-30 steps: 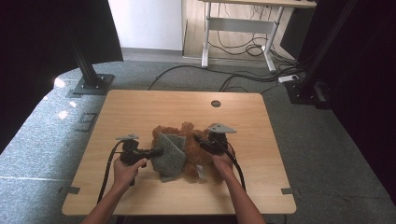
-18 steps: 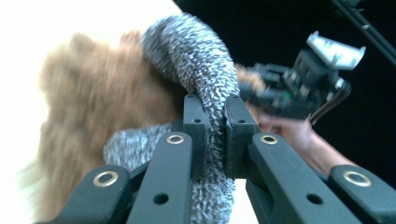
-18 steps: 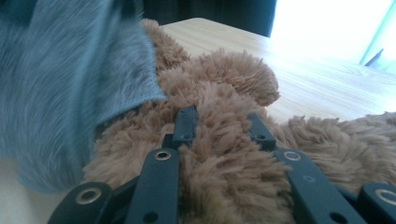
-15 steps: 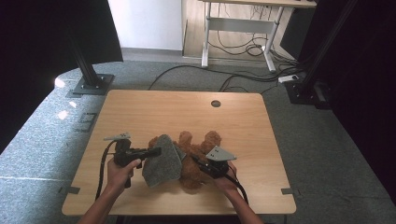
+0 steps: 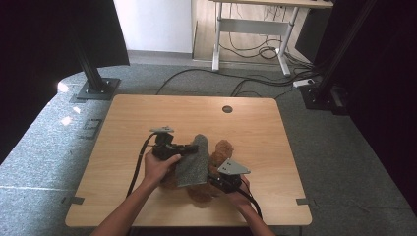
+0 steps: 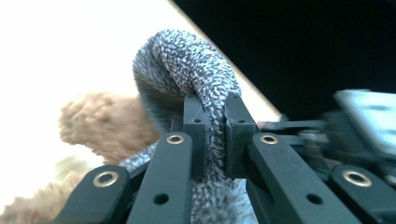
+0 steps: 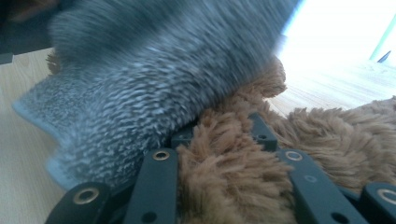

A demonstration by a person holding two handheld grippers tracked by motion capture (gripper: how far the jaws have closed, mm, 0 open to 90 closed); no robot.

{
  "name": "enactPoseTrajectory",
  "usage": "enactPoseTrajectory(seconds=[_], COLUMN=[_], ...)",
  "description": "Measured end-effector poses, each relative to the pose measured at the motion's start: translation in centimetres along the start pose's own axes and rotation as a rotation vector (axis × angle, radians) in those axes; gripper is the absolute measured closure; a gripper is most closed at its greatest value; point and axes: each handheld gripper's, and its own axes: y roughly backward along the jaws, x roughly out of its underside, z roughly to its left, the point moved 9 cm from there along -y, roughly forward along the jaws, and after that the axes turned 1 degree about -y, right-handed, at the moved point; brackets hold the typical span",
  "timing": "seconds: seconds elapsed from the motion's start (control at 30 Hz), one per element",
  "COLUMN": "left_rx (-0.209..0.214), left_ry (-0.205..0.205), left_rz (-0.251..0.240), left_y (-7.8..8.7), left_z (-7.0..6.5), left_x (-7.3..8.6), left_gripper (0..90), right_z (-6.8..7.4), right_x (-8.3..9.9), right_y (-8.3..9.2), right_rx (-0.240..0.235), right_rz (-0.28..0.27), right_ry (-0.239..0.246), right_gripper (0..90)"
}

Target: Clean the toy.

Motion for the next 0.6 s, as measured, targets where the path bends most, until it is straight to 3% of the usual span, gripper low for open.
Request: enactPoseTrajectory(seconds=[0.07, 0.13, 0.4, 0.6], left_rx=[-0.033, -0.062, -0.095, -0.071], left_ry=[0.001, -0.011, -0.013, 0.019], left_rz=[0.075, 0.120, 0.073, 0.014], left_y=[-1.2, -1.6, 1.6, 4.2], left_z=[0.8, 1.3, 2.3, 2.8], left_x=[0.8, 1.6, 2.9, 3.7], left_gripper=[81.8, 82.0, 82.2, 82.2], right_z=[0.1, 0.1, 0.6, 1.1], right_x=[0.1, 0.2, 0.5, 0.7], right_y=[0.1, 0.1, 0.6, 1.0], right_rx=[0.003, 0.007, 0.017, 0.013], right_rz=[-0.004, -0.003, -0.008, -0.013], right_ry=[0.007, 0.015, 0.020, 0.029], right_gripper=[70.4, 70.4, 70.4, 70.3])
